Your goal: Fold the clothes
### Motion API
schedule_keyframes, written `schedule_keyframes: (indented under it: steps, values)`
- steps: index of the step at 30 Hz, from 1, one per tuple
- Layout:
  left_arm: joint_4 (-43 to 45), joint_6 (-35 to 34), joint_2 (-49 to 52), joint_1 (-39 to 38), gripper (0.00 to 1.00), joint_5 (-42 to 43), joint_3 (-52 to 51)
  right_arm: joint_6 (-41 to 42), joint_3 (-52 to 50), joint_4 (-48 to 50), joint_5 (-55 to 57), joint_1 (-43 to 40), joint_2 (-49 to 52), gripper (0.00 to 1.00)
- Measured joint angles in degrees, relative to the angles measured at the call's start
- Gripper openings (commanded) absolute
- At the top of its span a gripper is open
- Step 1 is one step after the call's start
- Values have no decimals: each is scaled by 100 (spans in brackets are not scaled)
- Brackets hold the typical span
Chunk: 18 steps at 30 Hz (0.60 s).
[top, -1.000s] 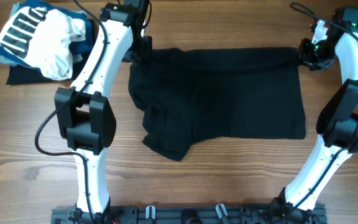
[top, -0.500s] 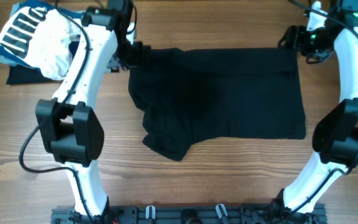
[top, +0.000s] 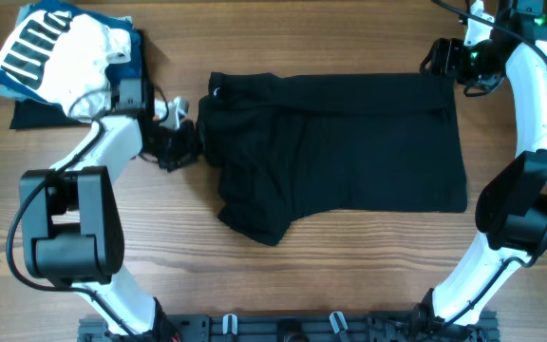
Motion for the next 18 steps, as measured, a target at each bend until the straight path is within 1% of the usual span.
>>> schedule_keyframes:
  steps: [3, 4, 5, 7, 8, 9, 11, 12, 16, 18]
  values:
    - [348, 2, -2, 116, 69, 313, -278, 2, 0, -2, 15, 0, 0, 83]
    - [385, 7, -2, 153, 61, 350, -295, 7, 0, 0, 15, 0, 0, 83]
    - [435, 2, -2, 197, 56, 369, -317, 7, 0, 0, 15, 0, 0, 83]
    - [494, 7, -2, 271, 41, 387, -328, 24, 0, 11, 15, 0, 0, 83]
    - [496, 13, -2, 275, 30, 387, -328, 26, 0, 39, 15, 0, 0, 83]
    - [498, 24, -2, 275, 22, 385, -330, 26, 0, 48, 15, 0, 0, 83]
    - [553, 17, -2, 267, 7, 378, -332, 26, 0, 72, 15, 0, 0, 83]
    - [621, 7, -2, 267, 4, 348, -334, 26, 0, 76, 15, 0, 0, 84]
    - [828, -68, -2, 267, 4, 243, -337, 31, 0, 81, 15, 0, 0, 84]
    - [682, -149, -13, 264, 4, 26, -278, 44, 0, 81, 15, 0, 0, 84]
